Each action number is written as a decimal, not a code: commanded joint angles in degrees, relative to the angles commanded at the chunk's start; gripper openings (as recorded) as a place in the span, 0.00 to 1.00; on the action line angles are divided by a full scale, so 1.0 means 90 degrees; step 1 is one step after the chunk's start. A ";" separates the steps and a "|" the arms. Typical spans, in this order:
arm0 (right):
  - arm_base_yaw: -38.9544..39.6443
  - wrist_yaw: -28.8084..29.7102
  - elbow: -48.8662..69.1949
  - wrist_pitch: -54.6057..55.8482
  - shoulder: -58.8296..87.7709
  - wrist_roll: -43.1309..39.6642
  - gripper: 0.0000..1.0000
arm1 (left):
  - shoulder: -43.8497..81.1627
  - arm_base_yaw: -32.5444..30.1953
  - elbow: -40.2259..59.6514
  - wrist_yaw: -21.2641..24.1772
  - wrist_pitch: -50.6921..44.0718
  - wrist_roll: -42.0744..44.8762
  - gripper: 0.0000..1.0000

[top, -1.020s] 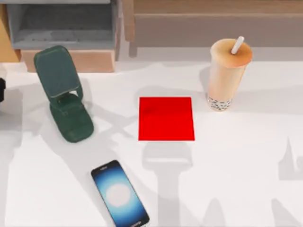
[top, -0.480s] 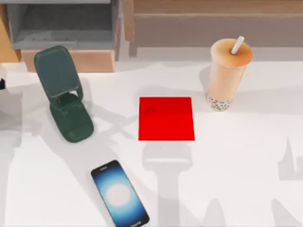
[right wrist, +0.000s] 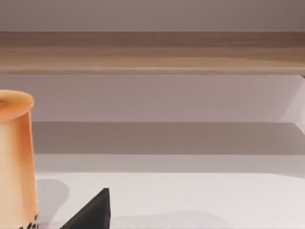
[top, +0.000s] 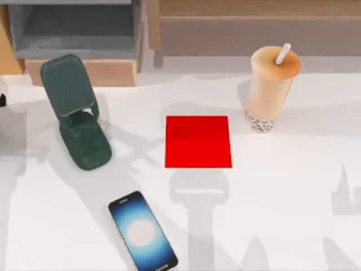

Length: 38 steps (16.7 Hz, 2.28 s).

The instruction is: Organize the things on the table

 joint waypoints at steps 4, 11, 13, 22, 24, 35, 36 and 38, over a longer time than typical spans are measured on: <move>0.0000 0.0000 0.0000 0.0000 0.0000 0.0000 1.00 | -0.0060 -0.0011 0.0107 -0.0011 -0.0114 0.0010 0.00; 0.0000 0.0000 0.0000 0.0000 0.0000 0.0000 1.00 | -0.0449 -0.0028 0.1489 -0.0015 -0.1990 0.0002 0.00; 0.0000 0.0000 0.0000 0.0000 0.0000 0.0000 1.00 | -0.0543 -0.0027 0.1714 -0.0014 -0.2231 -0.0007 0.00; 0.0000 0.0000 0.0000 0.0000 0.0000 0.0000 1.00 | -0.0804 -0.0459 0.2342 0.0071 -0.2297 0.0017 0.00; 0.0000 0.0000 0.0000 0.0000 0.0000 0.0000 1.00 | -0.0931 -0.0875 0.2871 0.0135 -0.2388 -0.0017 0.00; 0.0000 0.0000 0.0000 0.0000 0.0000 0.0000 1.00 | 0.0675 -0.4460 0.5108 0.0464 -0.3161 -0.2342 0.00; 0.0000 0.0000 0.0000 0.0000 0.0000 0.0000 1.00 | 0.1011 -0.4726 0.5148 0.0427 -0.3207 -0.2661 0.00; 0.0000 0.0000 0.0000 0.0000 0.0000 0.0000 1.00 | 0.1646 -0.5181 0.5212 0.0306 -0.3223 -0.3276 0.00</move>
